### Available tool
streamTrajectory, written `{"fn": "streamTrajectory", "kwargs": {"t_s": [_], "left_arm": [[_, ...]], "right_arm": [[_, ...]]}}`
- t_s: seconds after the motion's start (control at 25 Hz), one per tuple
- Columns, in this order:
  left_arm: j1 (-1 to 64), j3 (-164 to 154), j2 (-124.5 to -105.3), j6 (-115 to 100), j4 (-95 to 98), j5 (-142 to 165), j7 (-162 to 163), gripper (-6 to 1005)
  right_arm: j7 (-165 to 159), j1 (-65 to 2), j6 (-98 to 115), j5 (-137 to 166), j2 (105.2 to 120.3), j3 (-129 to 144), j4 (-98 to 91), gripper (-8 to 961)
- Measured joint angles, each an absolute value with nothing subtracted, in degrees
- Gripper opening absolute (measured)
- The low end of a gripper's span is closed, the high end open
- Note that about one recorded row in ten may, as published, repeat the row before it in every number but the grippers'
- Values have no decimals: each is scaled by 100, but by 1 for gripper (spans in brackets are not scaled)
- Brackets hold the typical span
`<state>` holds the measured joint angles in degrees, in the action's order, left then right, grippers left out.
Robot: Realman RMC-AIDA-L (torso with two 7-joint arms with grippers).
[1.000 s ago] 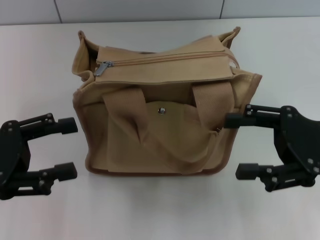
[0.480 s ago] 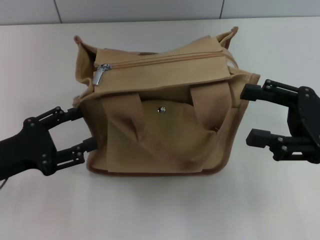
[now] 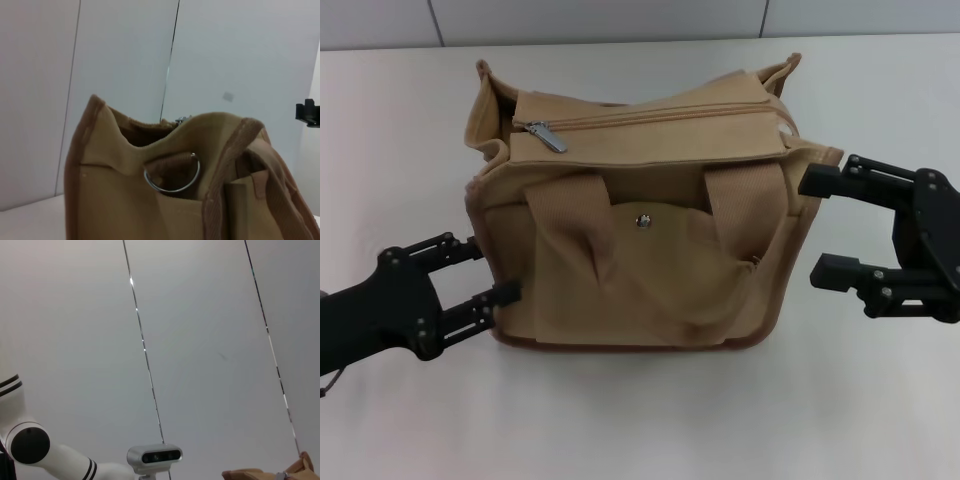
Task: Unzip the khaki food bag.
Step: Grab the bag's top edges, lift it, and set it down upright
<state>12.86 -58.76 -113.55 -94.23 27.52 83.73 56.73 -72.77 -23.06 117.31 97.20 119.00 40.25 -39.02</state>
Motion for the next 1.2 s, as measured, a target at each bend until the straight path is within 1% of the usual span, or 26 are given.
{"fn": "streamTrajectory", "kwargs": {"t_s": [0.04,0.08,0.16,0.2,0.24,0.28,0.36,0.44,0.52,0.72,0.96,1.2], "left_arm": [[1286,-5849,-11381,-9400,2750,8384,5665,740],[1286,-5849,-11381,-9400,2750,8384,5665,715],[1308,-5853,-11451,-9340,2750,8390,5610,666],[1326,-5862,-11506,-9301,2750,8405,5552,642],[1367,-5882,-11627,-9204,2750,8455,5430,617],[1367,-5882,-11627,-9204,2750,8455,5430,596],[1407,-5864,-11752,-9052,2750,8552,5313,555],[1405,-5829,-11823,-8868,2741,8587,5020,514],[1392,-5799,-11829,-8849,2709,8564,4883,473],[1362,-5606,-11835,-8909,2524,8506,4462,319],[1354,-5541,-11839,-8913,2514,8499,4419,241],[1239,-5201,-11849,-9031,2489,8492,4069,215]], "right_arm": [[-7281,-2319,11731,9720,11900,4025,-3904,838],[-7281,-2319,11731,9720,11900,4025,-3904,838],[-7283,-2345,11731,9720,11900,4024,-3895,839],[-7286,-2356,11731,9720,11900,4026,-3893,839],[-7295,-2377,11732,9720,11900,4025,-3892,839],[-7295,-2377,11732,9720,11900,4025,-3892,839],[-7303,-2389,11733,9720,11900,4025,-3892,839],[-7307,-2387,11733,9720,11900,4026,-3892,839],[-7307,-2380,11733,9720,11900,4025,-3892,839],[-7310,-2342,11733,9720,11900,4020,-3893,839],[-7312,-2337,11734,9720,11909,4016,-3886,838],[-7313,-2337,11733,9719,11910,3960,-3884,839]]}}
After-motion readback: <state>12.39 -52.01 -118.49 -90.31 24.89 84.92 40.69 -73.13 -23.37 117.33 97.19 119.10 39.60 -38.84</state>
